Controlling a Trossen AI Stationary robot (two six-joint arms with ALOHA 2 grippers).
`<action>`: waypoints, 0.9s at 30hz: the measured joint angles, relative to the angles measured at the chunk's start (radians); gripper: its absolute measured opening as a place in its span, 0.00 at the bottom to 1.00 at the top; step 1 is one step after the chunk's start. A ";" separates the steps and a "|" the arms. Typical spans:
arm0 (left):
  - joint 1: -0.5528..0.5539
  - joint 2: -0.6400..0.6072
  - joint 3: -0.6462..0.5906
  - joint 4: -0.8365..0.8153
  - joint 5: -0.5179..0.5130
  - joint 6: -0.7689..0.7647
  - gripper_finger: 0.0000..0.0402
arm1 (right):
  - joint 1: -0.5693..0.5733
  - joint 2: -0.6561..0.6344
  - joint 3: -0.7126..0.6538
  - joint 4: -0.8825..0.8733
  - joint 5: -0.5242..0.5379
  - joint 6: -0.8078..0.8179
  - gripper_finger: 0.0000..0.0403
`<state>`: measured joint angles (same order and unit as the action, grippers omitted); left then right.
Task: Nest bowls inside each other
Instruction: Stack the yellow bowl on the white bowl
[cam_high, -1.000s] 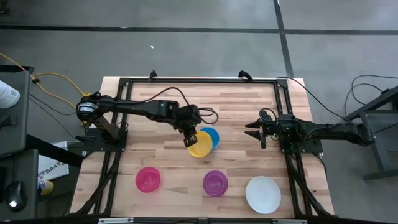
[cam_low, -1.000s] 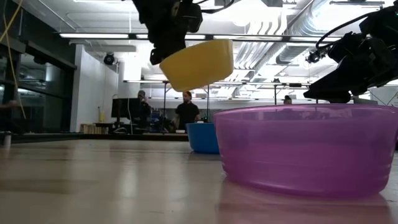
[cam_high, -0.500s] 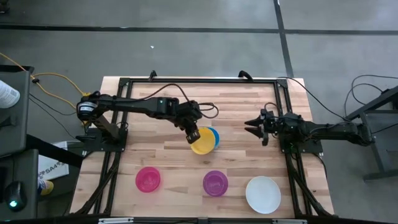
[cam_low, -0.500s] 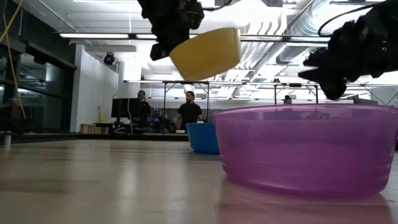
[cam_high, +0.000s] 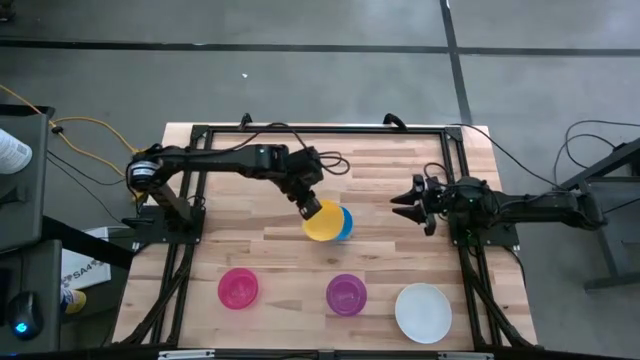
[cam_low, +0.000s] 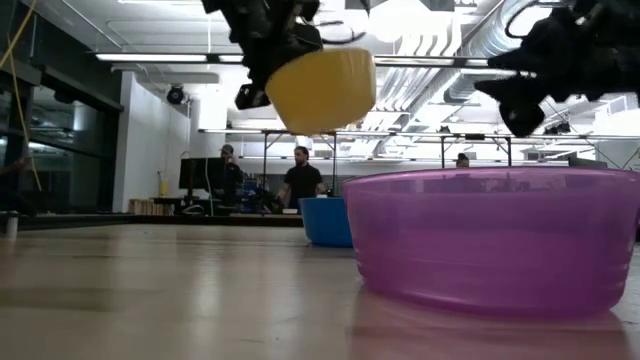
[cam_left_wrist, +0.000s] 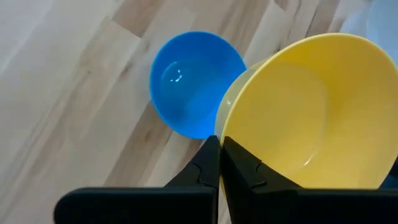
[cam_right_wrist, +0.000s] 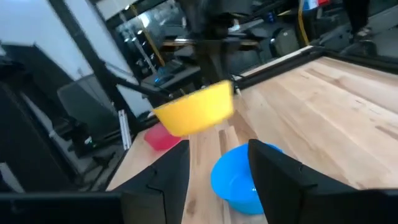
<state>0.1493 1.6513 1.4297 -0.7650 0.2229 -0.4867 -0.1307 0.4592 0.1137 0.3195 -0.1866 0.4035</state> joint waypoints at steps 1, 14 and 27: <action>0.004 0.015 0.016 -0.022 0.000 0.001 0.00 | 0.000 0.032 0.021 0.000 -0.008 -0.015 0.39; 0.015 0.289 0.399 -0.315 0.025 0.181 0.00 | 0.024 0.406 0.365 -0.279 -0.086 -0.302 0.39; 0.054 0.296 0.391 -0.317 0.028 0.194 0.00 | 0.193 0.556 0.686 -0.621 -0.019 -0.460 0.39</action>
<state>0.2030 1.9469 1.8210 -1.0817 0.2506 -0.2922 0.0619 1.0154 0.7996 -0.3020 -0.2059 -0.0566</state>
